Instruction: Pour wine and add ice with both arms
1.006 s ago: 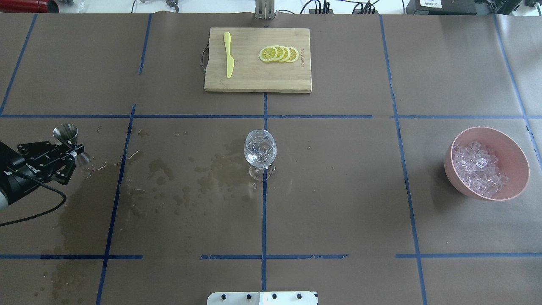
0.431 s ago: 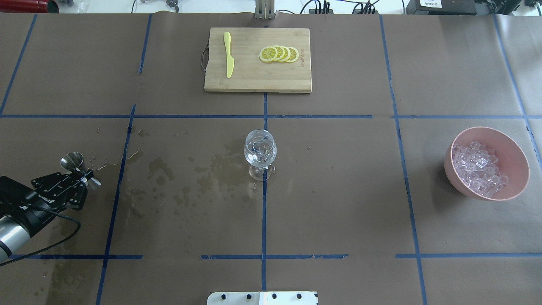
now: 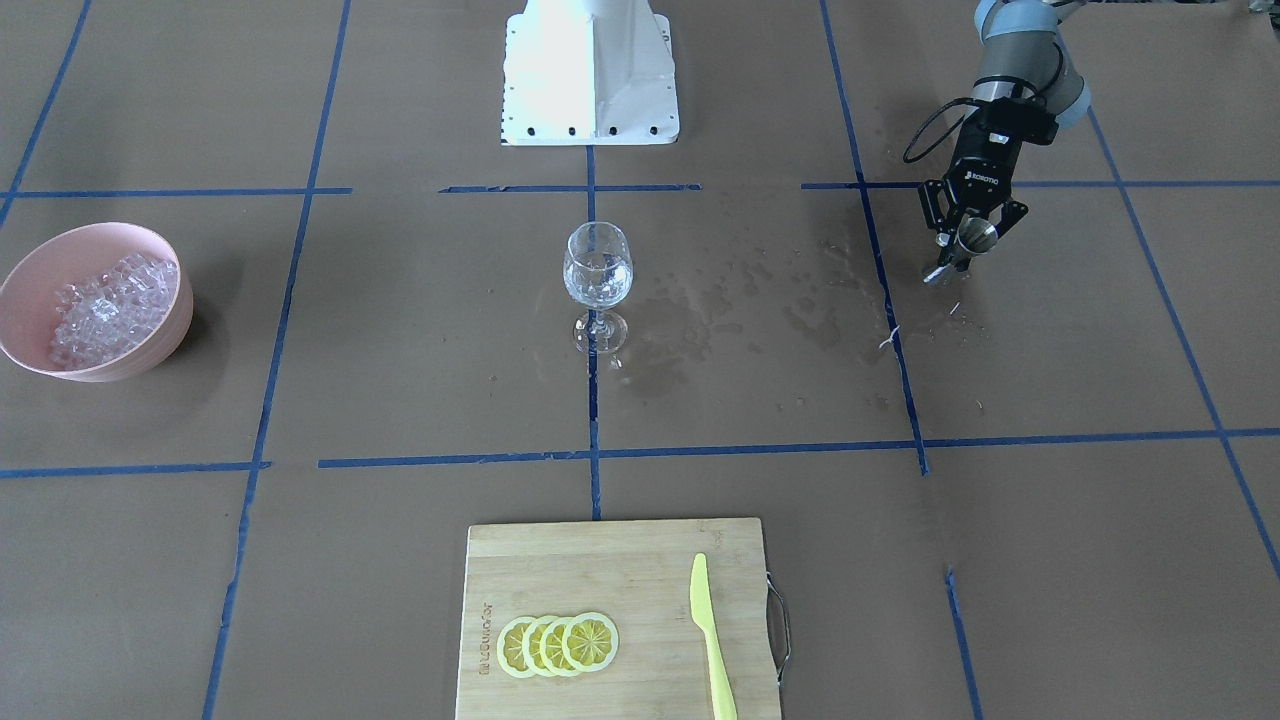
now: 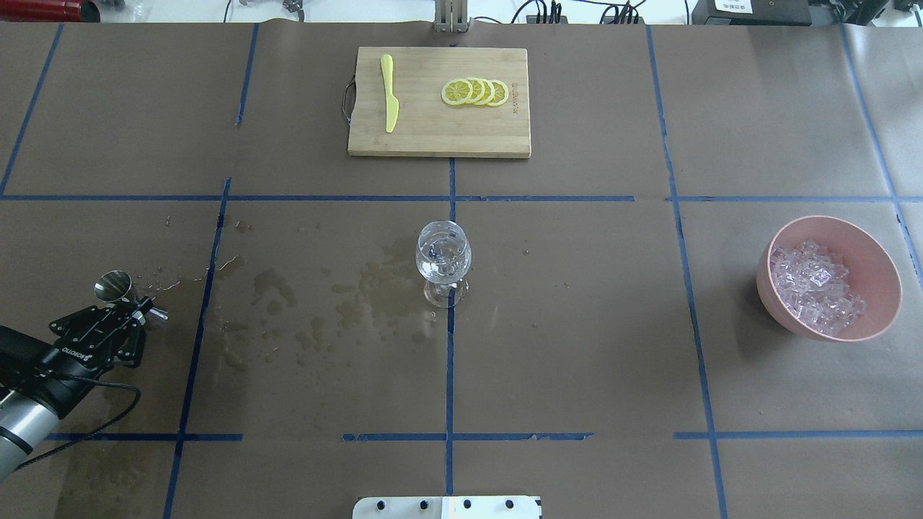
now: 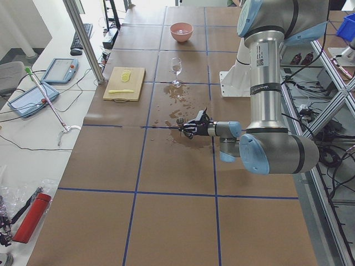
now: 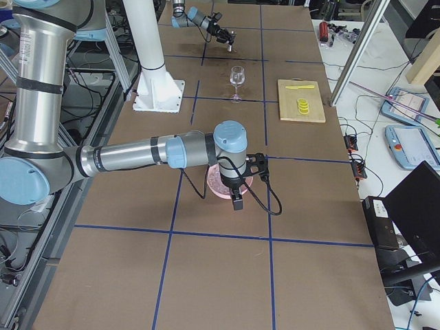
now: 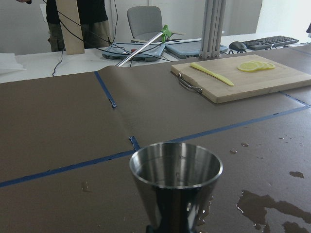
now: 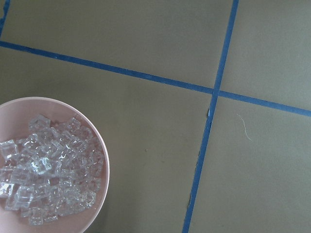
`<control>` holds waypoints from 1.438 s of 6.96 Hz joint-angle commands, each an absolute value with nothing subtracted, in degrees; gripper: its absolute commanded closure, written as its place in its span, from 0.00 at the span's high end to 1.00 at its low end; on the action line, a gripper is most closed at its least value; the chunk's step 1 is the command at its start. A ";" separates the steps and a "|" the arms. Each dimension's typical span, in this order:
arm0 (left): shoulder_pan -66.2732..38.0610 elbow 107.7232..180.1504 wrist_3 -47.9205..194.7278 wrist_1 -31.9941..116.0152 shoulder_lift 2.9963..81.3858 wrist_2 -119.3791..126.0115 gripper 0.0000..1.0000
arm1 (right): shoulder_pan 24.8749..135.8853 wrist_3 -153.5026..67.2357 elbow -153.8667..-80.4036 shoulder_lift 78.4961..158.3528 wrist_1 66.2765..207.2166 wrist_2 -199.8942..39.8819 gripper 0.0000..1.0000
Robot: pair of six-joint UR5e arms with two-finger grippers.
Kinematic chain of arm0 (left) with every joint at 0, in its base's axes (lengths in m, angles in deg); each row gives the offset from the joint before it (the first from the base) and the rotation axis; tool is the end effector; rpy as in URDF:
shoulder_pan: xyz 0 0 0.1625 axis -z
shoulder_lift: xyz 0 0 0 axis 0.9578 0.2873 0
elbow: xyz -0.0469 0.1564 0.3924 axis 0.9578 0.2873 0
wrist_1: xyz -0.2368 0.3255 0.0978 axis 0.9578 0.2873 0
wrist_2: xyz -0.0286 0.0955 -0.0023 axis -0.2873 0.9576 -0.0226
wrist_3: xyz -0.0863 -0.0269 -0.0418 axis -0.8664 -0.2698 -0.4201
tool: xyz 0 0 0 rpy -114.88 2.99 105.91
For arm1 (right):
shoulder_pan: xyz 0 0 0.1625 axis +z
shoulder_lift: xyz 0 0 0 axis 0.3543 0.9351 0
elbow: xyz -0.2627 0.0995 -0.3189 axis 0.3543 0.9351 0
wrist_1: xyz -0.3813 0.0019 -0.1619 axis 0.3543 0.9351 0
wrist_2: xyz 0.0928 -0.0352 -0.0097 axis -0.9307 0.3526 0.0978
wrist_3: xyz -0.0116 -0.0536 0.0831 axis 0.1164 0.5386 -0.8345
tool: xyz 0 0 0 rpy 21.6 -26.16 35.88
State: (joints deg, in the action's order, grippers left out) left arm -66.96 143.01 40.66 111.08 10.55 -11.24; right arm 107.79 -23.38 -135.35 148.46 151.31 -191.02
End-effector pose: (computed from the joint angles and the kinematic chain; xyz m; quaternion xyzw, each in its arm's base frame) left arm 0.3389 -0.2527 0.5675 0.5534 0.3995 -0.0797 0.7265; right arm 0.0423 -0.4254 0.5578 0.0814 -0.3733 -0.0826 0.9205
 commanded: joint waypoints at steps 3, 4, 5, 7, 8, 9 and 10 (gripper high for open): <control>-67.94 138.66 40.67 111.53 15.30 -7.14 0.00 | 108.02 -23.38 -135.41 148.46 151.23 -191.02 1.00; -68.03 138.57 40.76 111.53 15.30 -7.14 0.00 | 108.02 -23.38 -135.50 148.46 151.23 -191.02 1.00; -68.38 138.14 40.67 111.53 15.30 -7.14 0.01 | 108.02 -23.38 -135.41 148.46 151.32 -191.02 1.00; -68.38 138.05 40.85 111.53 15.30 -7.14 0.11 | 108.02 -23.38 -135.32 148.37 151.23 -191.02 1.00; -68.38 138.05 40.85 111.53 15.30 -7.14 0.13 | 108.02 -23.38 -135.32 148.37 151.23 -191.02 1.00; -68.38 137.78 40.85 111.53 15.39 -7.14 0.17 | 108.02 -23.38 -135.32 148.37 151.23 -191.02 1.00; -68.38 137.78 40.85 111.53 15.39 -7.14 0.28 | 108.02 -23.38 -135.32 148.37 151.32 -191.02 1.00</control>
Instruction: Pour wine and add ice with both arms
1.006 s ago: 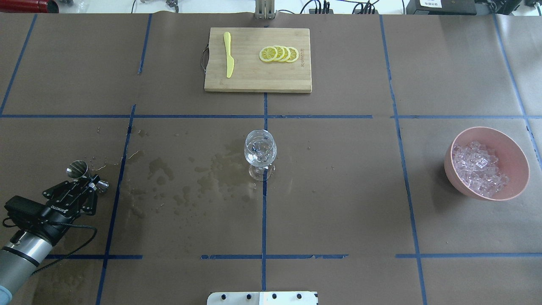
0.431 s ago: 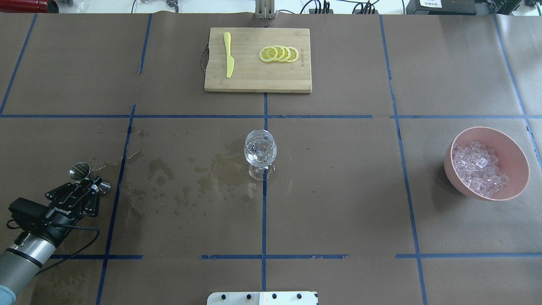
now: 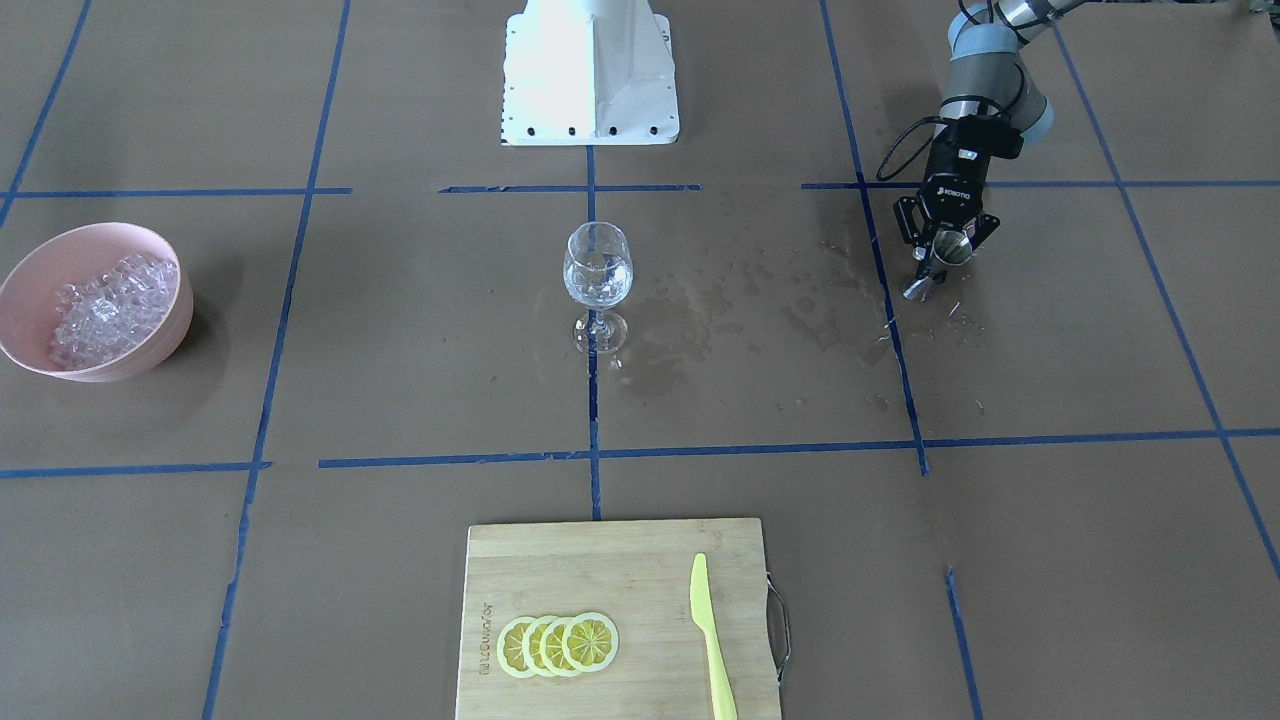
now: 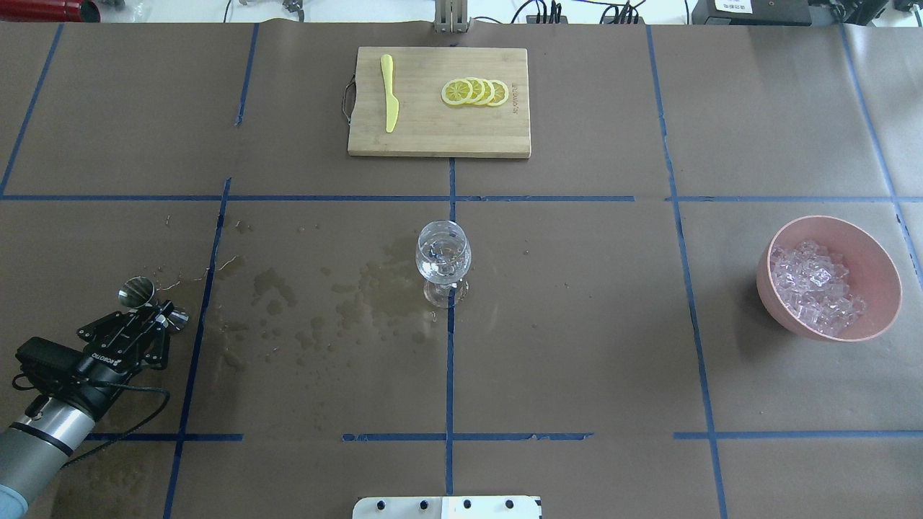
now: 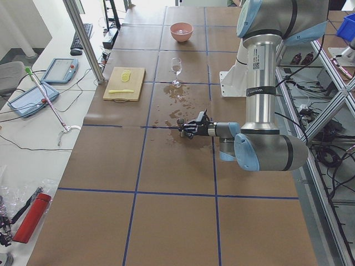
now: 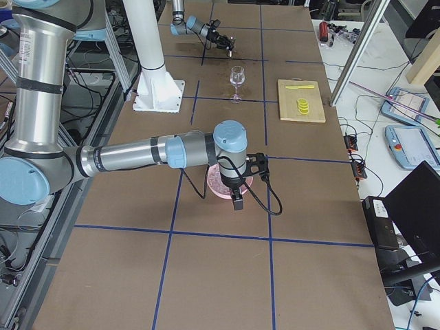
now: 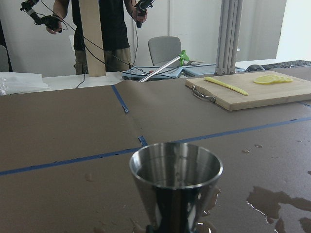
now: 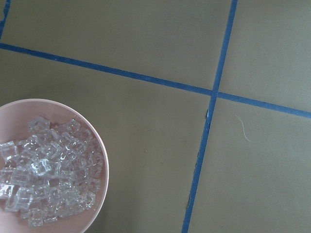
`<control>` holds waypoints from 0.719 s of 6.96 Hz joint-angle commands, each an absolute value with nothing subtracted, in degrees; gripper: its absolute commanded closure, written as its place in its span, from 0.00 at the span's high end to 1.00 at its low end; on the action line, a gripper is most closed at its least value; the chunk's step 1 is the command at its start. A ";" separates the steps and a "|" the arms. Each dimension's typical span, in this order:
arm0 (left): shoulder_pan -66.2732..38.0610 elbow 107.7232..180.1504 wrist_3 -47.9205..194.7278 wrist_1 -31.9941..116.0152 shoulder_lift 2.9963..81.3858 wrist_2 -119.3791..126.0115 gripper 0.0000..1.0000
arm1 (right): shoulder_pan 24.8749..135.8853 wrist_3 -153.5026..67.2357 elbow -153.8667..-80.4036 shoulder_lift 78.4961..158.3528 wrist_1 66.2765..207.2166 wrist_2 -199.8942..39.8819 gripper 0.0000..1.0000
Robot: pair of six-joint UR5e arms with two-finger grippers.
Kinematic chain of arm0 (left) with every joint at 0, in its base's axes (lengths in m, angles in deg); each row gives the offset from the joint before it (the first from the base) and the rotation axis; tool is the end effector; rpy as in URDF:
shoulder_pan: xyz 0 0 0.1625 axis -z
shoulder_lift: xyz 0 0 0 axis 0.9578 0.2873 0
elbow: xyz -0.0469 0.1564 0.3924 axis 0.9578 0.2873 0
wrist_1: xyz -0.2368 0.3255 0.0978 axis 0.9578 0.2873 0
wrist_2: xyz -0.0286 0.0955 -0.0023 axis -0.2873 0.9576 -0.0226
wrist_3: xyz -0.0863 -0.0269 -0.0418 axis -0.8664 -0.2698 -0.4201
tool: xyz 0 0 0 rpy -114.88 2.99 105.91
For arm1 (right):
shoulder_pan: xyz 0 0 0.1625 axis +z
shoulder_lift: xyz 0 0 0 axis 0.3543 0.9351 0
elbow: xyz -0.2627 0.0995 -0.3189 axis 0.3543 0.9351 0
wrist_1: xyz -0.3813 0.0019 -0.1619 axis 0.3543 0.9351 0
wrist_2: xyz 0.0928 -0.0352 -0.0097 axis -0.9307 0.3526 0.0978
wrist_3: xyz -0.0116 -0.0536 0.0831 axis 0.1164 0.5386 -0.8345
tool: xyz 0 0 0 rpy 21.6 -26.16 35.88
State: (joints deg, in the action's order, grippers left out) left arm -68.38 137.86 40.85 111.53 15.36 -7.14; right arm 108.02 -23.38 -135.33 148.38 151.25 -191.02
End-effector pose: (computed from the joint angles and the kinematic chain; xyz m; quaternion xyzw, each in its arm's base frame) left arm 0.3733 -0.2507 0.5749 0.5661 0.3864 -0.0939 0.7221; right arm 0.0440 -0.4258 0.5573 0.0832 -0.3730 -0.0811 0.9205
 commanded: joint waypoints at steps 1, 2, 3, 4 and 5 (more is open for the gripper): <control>-68.38 137.78 40.85 111.53 15.39 -7.14 0.32 | 108.02 -23.38 -135.32 148.37 151.23 -191.02 1.00; -68.38 137.78 40.85 111.53 15.48 -7.14 0.38 | 108.02 -23.38 -135.32 148.29 151.23 -191.02 1.00; -68.38 137.78 40.85 111.53 15.48 -7.14 0.50 | 108.02 -23.38 -135.32 148.28 151.23 -191.02 1.00; -68.38 137.87 40.76 111.53 15.48 -7.14 0.64 | 108.02 -23.38 -135.32 148.20 151.23 -191.02 1.00; -68.38 137.96 40.76 111.71 15.39 -7.14 0.74 | 108.02 -23.38 -135.32 148.20 151.23 -191.02 1.00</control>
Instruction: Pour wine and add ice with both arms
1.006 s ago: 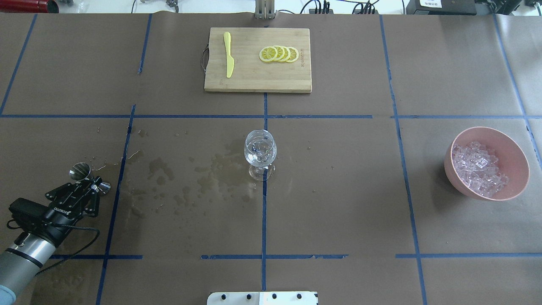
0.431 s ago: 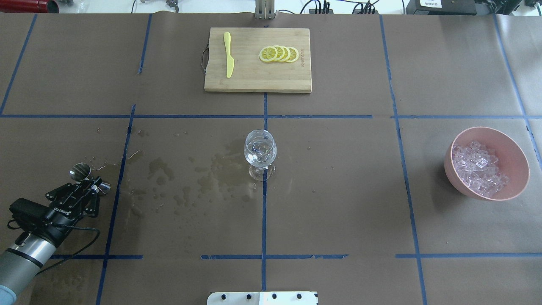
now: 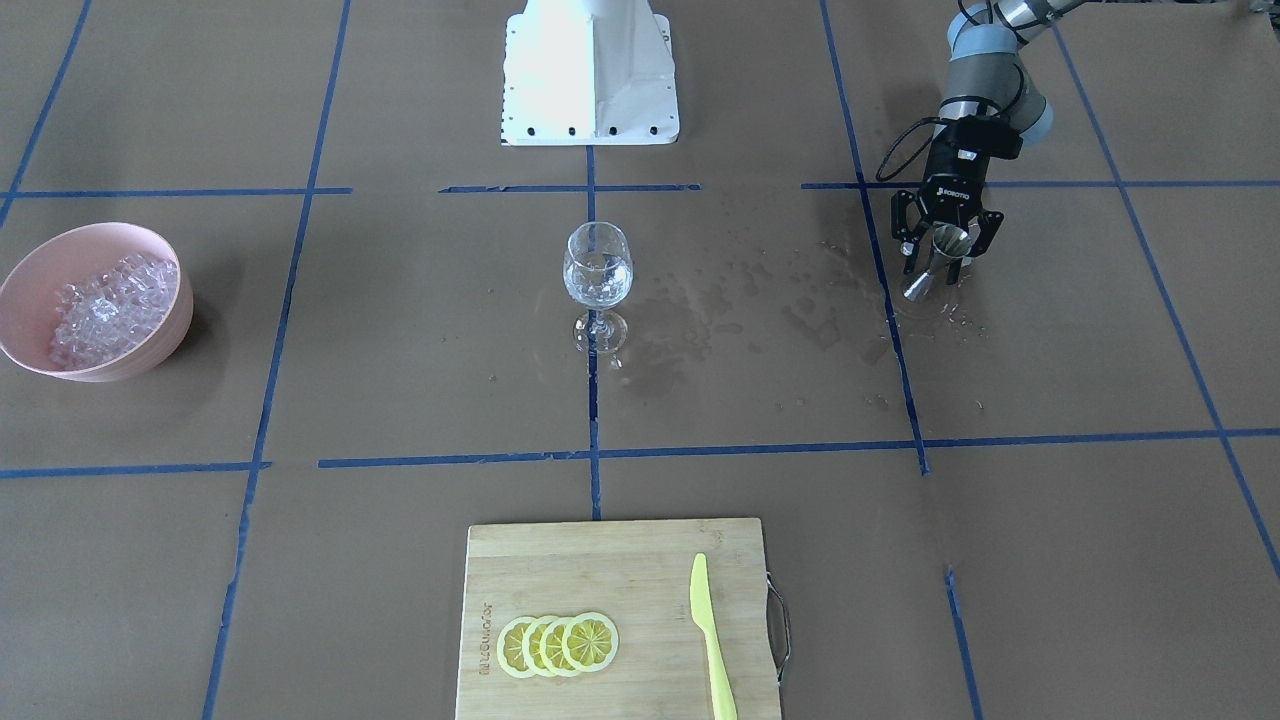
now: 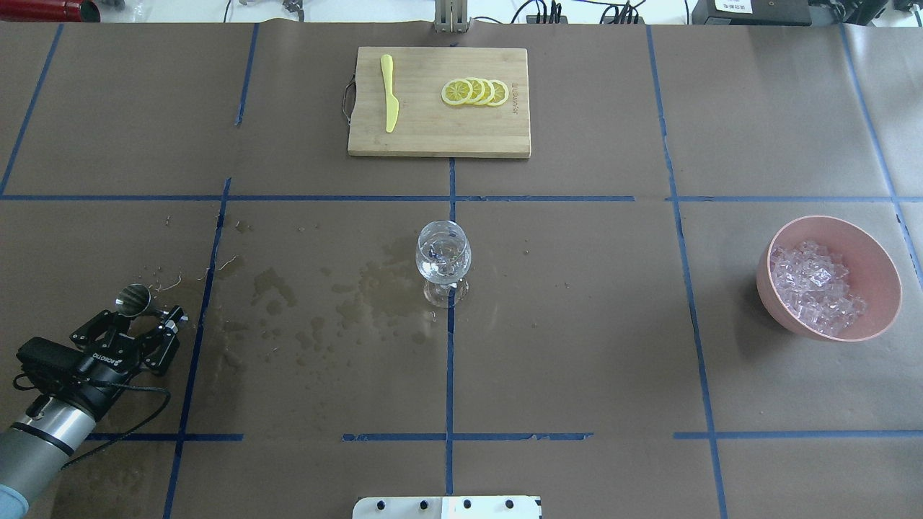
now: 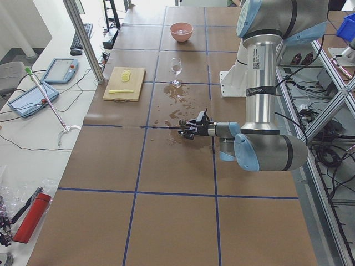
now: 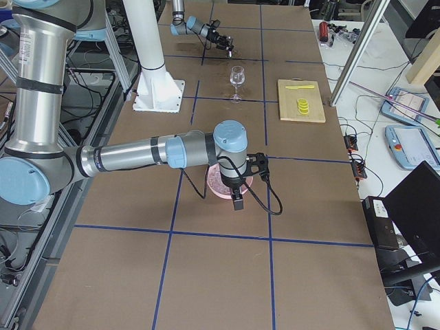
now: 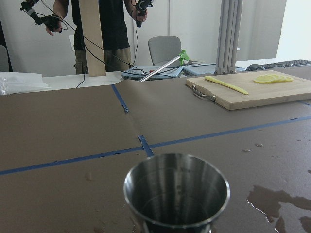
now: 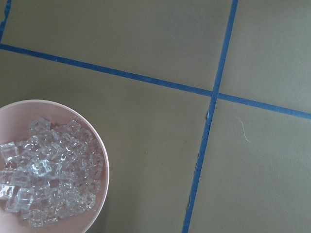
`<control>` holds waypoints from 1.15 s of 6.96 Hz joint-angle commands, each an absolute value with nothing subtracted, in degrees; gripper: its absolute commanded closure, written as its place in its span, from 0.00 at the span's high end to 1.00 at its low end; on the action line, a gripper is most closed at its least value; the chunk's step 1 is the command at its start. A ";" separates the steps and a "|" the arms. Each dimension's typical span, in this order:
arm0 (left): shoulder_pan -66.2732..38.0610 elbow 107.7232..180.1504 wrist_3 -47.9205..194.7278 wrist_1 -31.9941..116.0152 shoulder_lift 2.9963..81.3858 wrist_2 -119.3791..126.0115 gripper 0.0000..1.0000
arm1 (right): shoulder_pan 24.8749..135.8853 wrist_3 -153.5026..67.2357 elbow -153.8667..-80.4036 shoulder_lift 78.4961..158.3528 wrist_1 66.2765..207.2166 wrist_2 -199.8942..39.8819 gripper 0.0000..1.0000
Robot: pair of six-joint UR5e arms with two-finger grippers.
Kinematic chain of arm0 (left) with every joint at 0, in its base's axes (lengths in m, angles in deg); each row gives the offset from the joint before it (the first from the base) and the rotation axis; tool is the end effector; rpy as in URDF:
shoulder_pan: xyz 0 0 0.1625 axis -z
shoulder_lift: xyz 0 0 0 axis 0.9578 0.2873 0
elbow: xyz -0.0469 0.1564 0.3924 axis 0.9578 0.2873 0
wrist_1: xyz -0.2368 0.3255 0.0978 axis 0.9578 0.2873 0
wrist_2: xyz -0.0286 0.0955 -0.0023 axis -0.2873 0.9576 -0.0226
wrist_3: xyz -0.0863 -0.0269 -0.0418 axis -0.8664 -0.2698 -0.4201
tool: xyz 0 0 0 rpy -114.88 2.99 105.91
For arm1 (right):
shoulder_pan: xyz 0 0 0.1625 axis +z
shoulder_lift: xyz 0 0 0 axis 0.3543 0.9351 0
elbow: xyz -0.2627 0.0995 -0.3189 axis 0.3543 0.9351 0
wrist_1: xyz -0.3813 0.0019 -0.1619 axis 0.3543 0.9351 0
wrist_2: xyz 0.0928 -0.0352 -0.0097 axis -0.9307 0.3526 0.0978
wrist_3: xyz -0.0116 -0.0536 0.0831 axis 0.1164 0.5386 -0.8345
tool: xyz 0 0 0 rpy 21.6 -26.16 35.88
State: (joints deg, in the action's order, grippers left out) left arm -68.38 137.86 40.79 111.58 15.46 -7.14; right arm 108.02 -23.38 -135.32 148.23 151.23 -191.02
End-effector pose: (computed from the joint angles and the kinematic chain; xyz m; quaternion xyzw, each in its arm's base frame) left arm 0.3739 -0.2507 0.5742 0.5659 0.3876 -0.0950 0.7214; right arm 0.0439 -0.4269 0.5562 0.0844 -0.3730 -0.0816 0.9204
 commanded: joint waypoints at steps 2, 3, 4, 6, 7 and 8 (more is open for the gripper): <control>-68.29 138.13 40.94 113.11 15.30 -6.97 1.00 | 108.02 -23.38 -135.32 148.20 151.23 -191.02 1.00; -68.29 138.39 41.11 113.29 15.30 -5.49 1.00 | 108.02 -23.38 -135.32 148.20 151.32 -191.02 1.00; -68.20 138.48 41.46 115.47 15.30 -4.69 1.00 | 108.02 -23.38 -135.32 148.20 151.23 -191.02 1.00; -68.20 139.79 41.90 117.24 15.30 -2.75 1.00 | 108.02 -23.38 -135.32 148.20 151.23 -191.02 1.00; -68.20 140.93 41.90 117.42 15.21 -2.75 1.00 | 108.02 -23.38 -135.32 148.20 151.23 -191.02 1.00; -68.12 142.51 41.99 117.42 15.21 -2.75 1.00 | 108.02 -23.38 -135.32 148.11 151.23 -191.02 1.00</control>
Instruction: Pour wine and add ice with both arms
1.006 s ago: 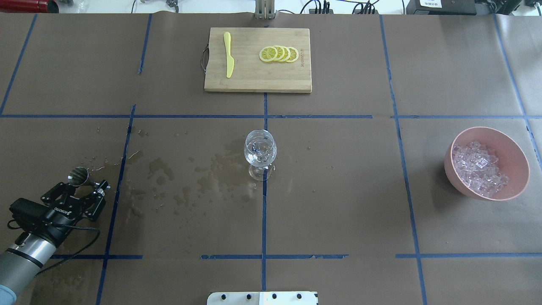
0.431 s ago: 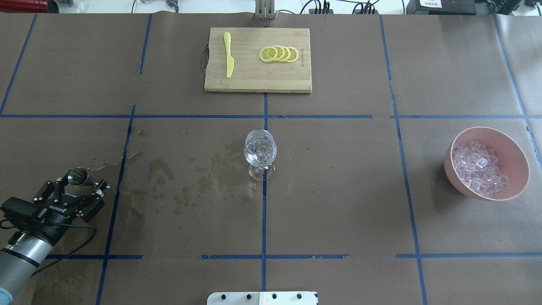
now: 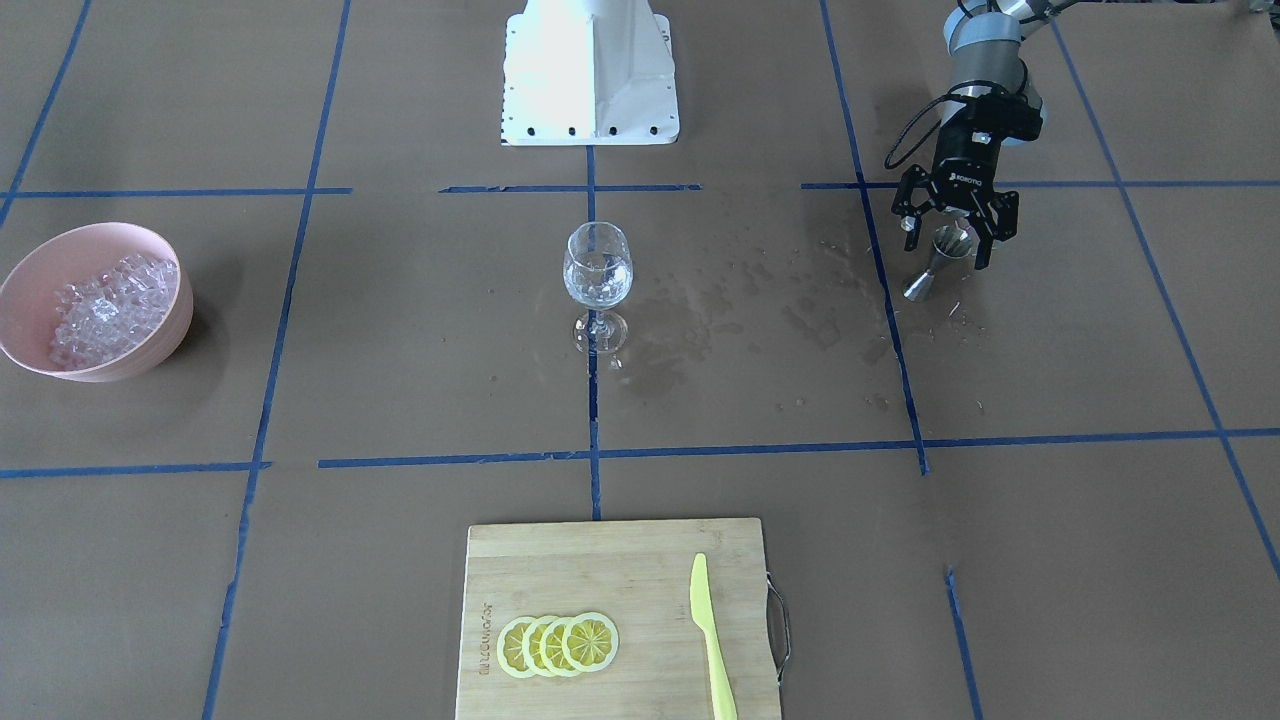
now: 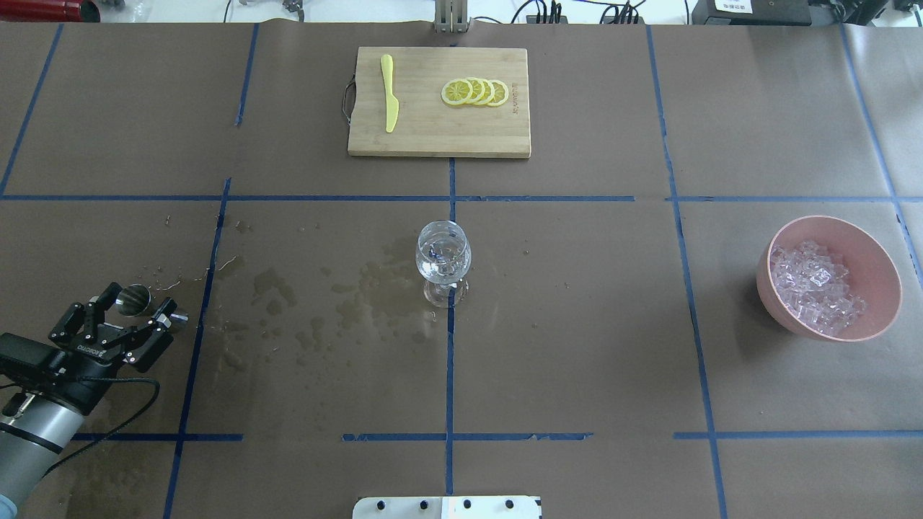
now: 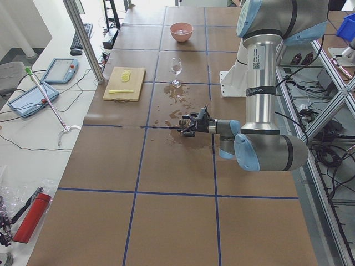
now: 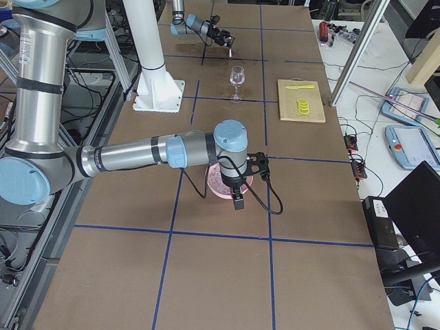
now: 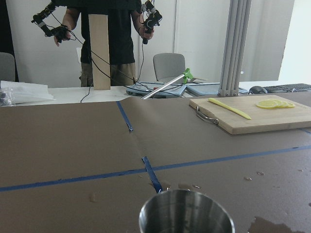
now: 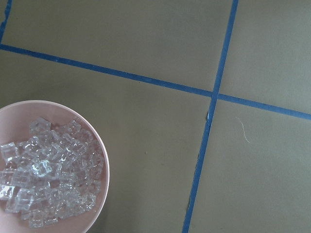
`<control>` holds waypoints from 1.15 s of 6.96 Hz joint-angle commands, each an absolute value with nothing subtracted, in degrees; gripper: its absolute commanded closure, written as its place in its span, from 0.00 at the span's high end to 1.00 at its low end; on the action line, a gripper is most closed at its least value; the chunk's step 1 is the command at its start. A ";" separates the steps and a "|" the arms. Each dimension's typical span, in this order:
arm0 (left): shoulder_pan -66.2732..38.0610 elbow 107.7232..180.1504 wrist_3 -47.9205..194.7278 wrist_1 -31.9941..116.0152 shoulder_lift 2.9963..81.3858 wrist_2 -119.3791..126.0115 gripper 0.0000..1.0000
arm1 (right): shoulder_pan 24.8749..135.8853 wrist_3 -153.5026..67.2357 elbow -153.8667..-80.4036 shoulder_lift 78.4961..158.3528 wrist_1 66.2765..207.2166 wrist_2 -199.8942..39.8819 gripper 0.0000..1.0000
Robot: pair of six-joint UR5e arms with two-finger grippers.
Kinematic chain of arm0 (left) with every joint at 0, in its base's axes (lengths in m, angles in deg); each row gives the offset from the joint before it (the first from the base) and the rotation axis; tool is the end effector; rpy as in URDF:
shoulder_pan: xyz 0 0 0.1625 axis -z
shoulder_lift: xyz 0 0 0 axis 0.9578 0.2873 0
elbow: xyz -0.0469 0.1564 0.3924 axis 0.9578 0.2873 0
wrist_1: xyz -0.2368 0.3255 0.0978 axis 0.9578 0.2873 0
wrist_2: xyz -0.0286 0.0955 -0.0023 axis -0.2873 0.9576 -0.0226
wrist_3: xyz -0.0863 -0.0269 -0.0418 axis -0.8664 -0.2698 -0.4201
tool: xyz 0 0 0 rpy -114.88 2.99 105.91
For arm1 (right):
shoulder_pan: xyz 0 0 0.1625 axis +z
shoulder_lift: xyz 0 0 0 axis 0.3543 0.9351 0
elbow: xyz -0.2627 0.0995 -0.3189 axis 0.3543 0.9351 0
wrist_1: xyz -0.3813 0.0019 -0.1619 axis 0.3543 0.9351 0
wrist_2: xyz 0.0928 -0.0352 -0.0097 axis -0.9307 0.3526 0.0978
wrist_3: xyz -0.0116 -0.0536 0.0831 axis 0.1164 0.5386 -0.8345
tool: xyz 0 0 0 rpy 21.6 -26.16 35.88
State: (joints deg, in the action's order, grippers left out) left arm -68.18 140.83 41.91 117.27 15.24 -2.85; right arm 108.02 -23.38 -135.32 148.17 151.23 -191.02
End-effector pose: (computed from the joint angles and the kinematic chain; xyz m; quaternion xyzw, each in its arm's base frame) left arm 0.3539 -0.2541 0.5474 0.5819 0.4120 -0.1546 0.6840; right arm 0.0439 -0.4273 0.5557 0.0849 -0.3730 -0.0818 0.9203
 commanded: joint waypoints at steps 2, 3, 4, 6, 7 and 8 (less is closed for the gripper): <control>-67.94 145.76 46.18 119.42 14.60 -2.84 1.00 | 108.02 -23.47 -135.32 148.11 151.32 -191.02 1.00; -68.03 145.69 51.60 124.05 14.60 -2.84 1.00 | 108.02 -23.47 -135.32 148.11 151.32 -191.02 1.00; -67.94 145.95 56.10 127.84 14.60 -3.01 1.00 | 108.02 -23.47 -135.41 148.11 151.32 -191.02 1.00; -66.20 146.83 58.51 128.23 14.07 -5.97 1.00 | 108.02 -23.47 -135.41 148.02 151.23 -191.02 1.00; -62.70 146.92 58.52 127.62 13.29 -10.44 1.00 | 108.02 -23.47 -135.32 147.85 151.23 -191.02 1.00; -57.71 146.92 60.08 124.92 12.58 -16.92 1.00 | 108.02 -23.47 -135.23 147.85 151.23 -191.02 1.00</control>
State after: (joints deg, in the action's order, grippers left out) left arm -62.61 146.83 58.78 127.05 13.38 -10.53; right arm 108.02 -23.47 -135.33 147.91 151.23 -191.02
